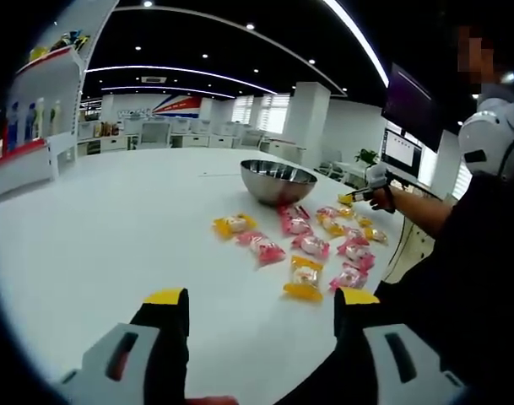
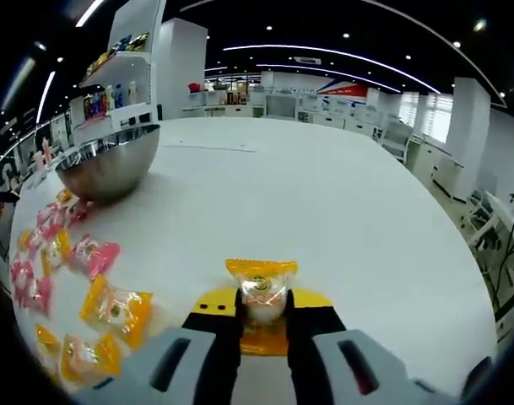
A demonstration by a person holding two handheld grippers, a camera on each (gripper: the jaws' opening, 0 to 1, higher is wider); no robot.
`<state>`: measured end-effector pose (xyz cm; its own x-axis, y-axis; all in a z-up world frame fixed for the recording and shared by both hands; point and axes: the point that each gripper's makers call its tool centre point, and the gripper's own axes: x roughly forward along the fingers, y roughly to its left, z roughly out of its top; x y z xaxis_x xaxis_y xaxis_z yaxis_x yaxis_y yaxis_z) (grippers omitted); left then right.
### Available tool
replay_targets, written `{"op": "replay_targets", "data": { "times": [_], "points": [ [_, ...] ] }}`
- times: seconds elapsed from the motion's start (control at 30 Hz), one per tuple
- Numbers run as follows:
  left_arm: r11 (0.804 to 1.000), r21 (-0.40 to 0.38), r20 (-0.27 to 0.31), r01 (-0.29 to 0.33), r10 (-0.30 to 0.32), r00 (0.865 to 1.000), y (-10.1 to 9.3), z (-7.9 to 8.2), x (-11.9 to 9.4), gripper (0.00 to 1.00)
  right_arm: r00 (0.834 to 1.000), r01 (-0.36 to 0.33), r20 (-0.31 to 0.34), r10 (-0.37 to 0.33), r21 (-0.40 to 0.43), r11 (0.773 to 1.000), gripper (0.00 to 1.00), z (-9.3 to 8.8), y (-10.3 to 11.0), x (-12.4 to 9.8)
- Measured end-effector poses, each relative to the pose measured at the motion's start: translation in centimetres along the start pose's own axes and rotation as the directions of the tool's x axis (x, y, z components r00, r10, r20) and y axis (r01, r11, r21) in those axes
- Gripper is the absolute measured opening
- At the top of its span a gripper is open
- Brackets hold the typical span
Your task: Pick up the marshmallows scattered on the table and place them into the bowl on the table
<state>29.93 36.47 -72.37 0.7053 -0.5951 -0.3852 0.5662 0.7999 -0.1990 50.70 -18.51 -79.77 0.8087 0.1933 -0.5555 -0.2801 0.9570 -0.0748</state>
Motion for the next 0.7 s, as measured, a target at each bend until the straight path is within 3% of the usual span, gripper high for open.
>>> {"op": "replay_targets", "data": {
  "times": [0.33,0.7],
  "points": [
    [1.0,-0.001,-0.002,-0.003,0.003,1.0,0.0,-0.1,-0.1,0.69,1.0,-0.004,0.024,0.003,0.0,1.0,0.21,0.8,0.2,-0.9],
    [1.0,-0.002,0.001,0.004,-0.004,1.0,-0.2,-0.1,0.1,0.69,0.994,-0.059,0.091,0.062,-0.031,0.998,0.21,4.2,2.9,-2.7]
  ]
}}
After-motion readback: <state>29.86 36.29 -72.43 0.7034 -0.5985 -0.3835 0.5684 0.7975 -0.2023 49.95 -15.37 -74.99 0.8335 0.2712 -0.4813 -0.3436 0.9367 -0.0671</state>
